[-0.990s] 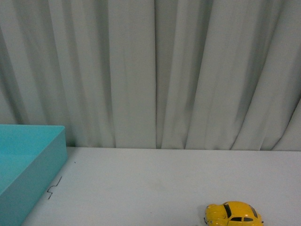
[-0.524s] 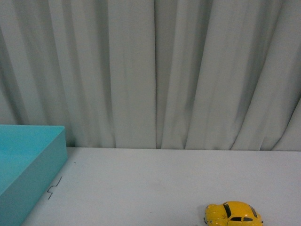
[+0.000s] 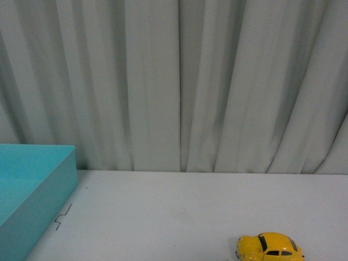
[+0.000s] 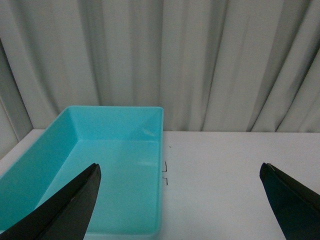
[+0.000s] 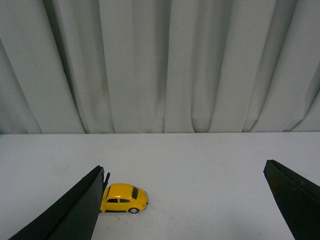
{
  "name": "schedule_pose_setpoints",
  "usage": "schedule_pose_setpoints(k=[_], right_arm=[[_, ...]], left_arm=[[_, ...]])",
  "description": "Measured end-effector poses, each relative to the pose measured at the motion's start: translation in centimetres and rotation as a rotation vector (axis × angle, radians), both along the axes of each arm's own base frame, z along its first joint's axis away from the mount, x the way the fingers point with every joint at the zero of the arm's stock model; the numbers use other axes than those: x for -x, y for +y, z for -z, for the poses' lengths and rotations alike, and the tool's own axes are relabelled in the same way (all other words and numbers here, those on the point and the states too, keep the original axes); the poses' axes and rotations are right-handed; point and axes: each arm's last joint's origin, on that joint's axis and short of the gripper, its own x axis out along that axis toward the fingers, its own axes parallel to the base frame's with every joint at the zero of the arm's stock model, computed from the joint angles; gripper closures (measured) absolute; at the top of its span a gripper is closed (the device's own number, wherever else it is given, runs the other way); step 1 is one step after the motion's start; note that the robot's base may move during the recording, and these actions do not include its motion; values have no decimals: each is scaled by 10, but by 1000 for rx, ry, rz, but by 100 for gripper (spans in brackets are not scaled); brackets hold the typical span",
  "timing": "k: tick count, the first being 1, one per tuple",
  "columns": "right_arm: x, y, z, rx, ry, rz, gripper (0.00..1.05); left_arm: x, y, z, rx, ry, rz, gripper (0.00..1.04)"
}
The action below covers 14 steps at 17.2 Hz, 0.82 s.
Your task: Wind up and store yellow beetle toy
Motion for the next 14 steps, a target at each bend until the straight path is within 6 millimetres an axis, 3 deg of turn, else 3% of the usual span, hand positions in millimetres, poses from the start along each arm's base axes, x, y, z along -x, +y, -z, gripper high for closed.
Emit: schedule_pose_setpoints(k=[2, 6, 8, 10, 14], right_arm=[[-2, -4, 2, -57, 67, -54, 7], [-44, -69, -17, -119, 20, 40, 7], [-85, -92, -26, -83, -3, 28, 7], [-134, -102, -14, -96, 56, -48, 7], [-237, -83, 6, -55, 178, -308, 7]], left_arm=[[0, 0, 0, 0, 0, 0, 7], [0, 0, 0, 0, 0, 2, 7], [0, 0, 0, 0, 0, 0, 7], [0, 0, 0, 0, 0, 0, 7], [0, 0, 0, 0, 0, 0, 7]])
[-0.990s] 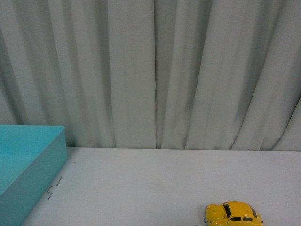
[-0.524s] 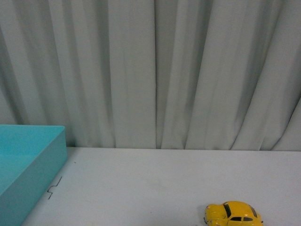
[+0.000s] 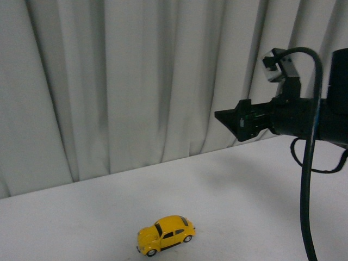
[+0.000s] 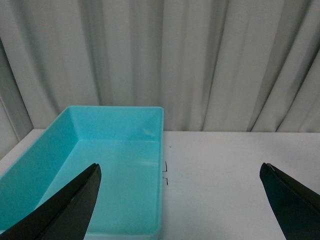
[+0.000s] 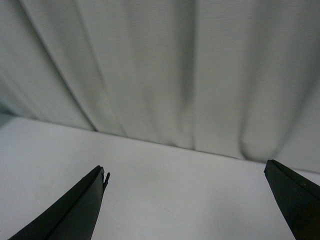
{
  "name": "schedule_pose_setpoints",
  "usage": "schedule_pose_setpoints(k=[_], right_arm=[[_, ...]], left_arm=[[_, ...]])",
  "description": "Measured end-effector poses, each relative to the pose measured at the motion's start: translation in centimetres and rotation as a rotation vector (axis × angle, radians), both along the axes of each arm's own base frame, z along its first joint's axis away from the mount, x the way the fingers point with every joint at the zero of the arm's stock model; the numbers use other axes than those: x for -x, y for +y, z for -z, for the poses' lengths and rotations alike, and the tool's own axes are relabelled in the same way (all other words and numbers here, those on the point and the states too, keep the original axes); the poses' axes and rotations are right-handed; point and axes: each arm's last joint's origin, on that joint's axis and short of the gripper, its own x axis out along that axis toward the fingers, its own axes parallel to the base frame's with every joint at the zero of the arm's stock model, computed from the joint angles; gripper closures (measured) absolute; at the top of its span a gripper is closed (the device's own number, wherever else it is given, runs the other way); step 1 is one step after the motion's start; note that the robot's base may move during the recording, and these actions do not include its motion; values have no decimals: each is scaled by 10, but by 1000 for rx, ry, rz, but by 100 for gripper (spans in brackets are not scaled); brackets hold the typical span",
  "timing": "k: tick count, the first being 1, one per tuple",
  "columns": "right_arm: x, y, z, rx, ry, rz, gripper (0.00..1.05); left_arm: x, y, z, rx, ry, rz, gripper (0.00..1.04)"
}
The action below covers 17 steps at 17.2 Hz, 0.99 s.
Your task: Wind up and store yellow beetle toy
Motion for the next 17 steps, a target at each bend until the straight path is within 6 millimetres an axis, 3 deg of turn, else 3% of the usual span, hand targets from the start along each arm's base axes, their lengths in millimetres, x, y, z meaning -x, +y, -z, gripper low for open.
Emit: schedule_pose_setpoints(k=[2, 5, 12, 17], right_arm=[[-27, 19, 10, 39, 44, -211, 7], [-44, 36, 23, 119, 125, -482, 7], [-61, 53, 64, 407, 279, -941, 7], [-74, 59, 88, 603, 276, -1123, 7]], left_arm=[[0, 0, 0, 0, 0, 0, 7], [0, 0, 0, 0, 0, 0, 7], [0, 0, 0, 0, 0, 0, 7], [0, 0, 0, 0, 0, 0, 7]])
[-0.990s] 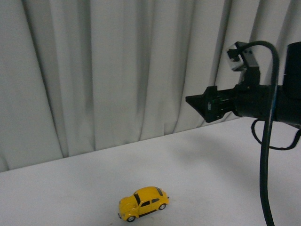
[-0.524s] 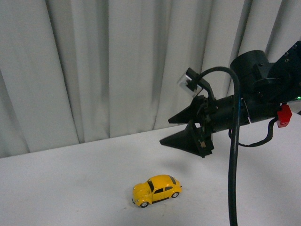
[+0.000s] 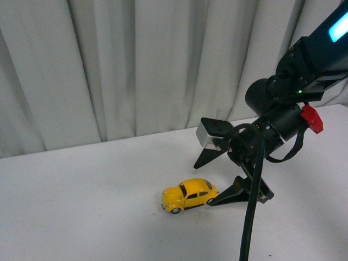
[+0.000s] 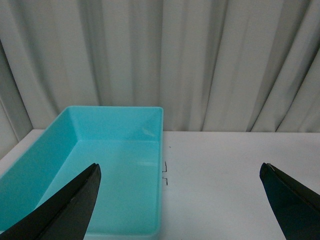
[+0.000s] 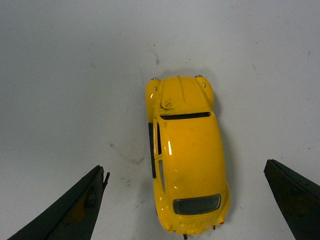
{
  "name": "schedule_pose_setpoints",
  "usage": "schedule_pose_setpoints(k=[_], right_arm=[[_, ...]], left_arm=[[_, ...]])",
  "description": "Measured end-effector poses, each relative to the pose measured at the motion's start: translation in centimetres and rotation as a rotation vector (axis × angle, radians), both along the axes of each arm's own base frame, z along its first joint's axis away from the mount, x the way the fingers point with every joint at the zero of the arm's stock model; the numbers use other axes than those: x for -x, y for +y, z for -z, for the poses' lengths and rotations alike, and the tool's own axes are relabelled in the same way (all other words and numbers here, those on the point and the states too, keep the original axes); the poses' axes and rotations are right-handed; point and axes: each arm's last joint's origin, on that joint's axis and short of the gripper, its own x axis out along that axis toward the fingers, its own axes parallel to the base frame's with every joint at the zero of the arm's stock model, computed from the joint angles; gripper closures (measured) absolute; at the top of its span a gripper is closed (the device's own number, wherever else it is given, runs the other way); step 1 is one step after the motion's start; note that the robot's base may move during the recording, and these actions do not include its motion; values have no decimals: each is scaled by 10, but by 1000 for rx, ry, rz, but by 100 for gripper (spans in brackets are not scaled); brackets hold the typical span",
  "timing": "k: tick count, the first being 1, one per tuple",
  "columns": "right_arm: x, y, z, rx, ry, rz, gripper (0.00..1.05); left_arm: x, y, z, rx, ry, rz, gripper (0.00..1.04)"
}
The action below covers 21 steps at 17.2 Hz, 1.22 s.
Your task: Wind up and store yellow beetle toy
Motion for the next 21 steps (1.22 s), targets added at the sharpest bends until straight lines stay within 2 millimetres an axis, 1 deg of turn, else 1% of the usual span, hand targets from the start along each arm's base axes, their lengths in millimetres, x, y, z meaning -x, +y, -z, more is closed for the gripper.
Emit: schedule_pose_setpoints(k=[4, 9, 10, 13, 14, 15, 21], right_arm=[[-12, 12, 7, 33, -20, -69, 7], [-15, 24, 14, 84, -13, -110, 7], [-16, 27, 14, 88, -14, -114, 15], [-16, 26, 14, 99, -14, -111, 47], [-16, 26, 14, 98, -14, -110, 56], [-16, 26, 14, 98, -10, -107, 62], [-17, 26, 13, 92, 27, -62, 63]], left_arm=[[0, 0, 0, 0, 0, 0, 7], [0, 0, 0, 0, 0, 0, 7], [0, 0, 0, 0, 0, 0, 7], [0, 0, 0, 0, 0, 0, 7], [0, 0, 0, 0, 0, 0, 7], [0, 0, 0, 0, 0, 0, 7], [0, 0, 0, 0, 0, 0, 7]])
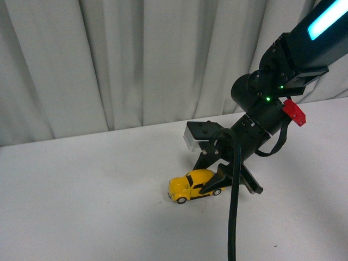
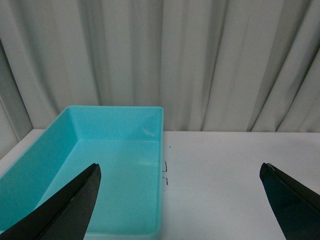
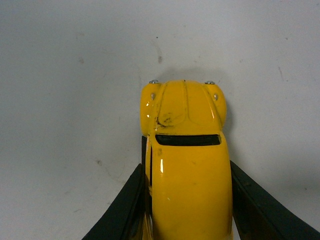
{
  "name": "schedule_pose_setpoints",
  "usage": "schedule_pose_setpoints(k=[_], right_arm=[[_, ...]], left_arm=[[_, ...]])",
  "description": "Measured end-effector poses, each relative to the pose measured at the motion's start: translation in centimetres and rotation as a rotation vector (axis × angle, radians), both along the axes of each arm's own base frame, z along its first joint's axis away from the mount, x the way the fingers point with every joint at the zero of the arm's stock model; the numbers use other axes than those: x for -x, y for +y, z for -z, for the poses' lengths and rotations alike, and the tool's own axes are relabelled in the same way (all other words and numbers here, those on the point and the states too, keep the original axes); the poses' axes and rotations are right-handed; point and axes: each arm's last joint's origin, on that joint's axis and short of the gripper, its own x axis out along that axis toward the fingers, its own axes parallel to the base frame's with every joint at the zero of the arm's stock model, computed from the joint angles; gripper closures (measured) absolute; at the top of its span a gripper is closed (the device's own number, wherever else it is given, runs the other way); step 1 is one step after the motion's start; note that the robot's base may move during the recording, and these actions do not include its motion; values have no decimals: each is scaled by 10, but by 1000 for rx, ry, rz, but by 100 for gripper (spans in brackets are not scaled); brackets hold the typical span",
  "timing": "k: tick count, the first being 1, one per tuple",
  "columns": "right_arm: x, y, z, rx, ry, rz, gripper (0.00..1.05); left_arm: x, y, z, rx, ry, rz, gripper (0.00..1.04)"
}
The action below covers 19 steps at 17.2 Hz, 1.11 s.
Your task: Wind up and store yellow beetle toy
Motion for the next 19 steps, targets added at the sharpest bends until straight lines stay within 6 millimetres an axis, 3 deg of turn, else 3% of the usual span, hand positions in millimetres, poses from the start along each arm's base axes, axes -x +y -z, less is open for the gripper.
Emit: schedule_pose_setpoints(k=[8, 14, 19], right_arm=[[10, -9, 3, 5, -24, 5, 63], [36, -49, 7, -2, -34, 87, 63], [69, -87, 11, -3, -38, 162, 63]], left_arm=[[0, 0, 0, 0, 0, 0, 7], [0, 0, 0, 0, 0, 0, 7], [0, 0, 0, 0, 0, 0, 7]])
